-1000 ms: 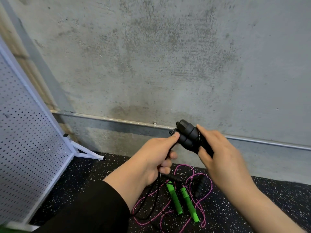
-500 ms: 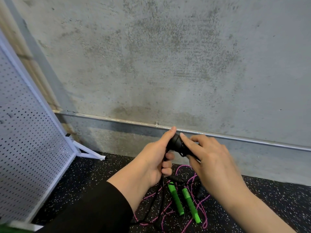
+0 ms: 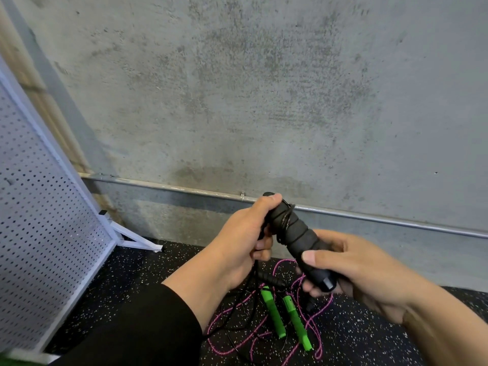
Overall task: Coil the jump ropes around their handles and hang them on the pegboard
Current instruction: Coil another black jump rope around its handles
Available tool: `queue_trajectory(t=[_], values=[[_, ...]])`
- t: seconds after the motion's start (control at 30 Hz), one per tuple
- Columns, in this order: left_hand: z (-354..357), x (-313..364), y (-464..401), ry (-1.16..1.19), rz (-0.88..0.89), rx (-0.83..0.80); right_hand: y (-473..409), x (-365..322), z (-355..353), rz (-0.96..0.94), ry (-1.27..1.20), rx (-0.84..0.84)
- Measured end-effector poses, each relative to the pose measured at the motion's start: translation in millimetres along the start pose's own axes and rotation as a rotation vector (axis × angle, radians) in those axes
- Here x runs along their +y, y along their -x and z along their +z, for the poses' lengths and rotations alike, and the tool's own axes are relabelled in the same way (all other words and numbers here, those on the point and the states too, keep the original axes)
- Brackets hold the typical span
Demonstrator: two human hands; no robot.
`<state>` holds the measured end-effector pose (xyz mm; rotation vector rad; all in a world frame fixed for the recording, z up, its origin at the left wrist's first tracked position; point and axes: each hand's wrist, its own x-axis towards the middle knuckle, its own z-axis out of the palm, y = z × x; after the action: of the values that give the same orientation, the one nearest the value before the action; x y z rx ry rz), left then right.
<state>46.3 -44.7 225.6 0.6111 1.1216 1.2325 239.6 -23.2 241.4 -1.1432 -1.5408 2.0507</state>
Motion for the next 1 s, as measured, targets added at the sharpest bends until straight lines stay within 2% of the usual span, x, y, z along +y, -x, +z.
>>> queue_trajectory(t=[0.13,0.2,0.33,0.43,0.57,0.67,0.77,0.93,1.0], values=[[-3,3,-2,-0.058,0.004,-0.065,1,-7,-3,-0.116,0.003,0.236],[-3,2,-1,-0.109,-0.026,-0.1,0,-11,0,-0.178,0.19,0.345],[1,-1,4,-0.211,-0.112,-0.133,-6,-7,-9,-0.29,0.67,0.667],[3,-6,4,-0.237,-0.139,-0.094,-8,-2,-10,-0.308,0.949,0.69],[-1,-9,2,-0.217,-0.164,-0.026,-18,7,2,-0.413,1.179,0.607],[-7,-8,-1,-0.172,-0.177,0.002,-17,6,10,-0.406,1.16,0.506],[-10,-5,-3,-0.127,-0.164,0.009,-15,8,15,-0.372,1.023,0.399],[-6,-2,-3,-0.107,-0.131,0.013,-18,11,16,-0.394,0.392,0.416],[-5,-2,-3,-0.094,-0.13,0.012,-18,7,17,-0.379,0.273,0.411]])
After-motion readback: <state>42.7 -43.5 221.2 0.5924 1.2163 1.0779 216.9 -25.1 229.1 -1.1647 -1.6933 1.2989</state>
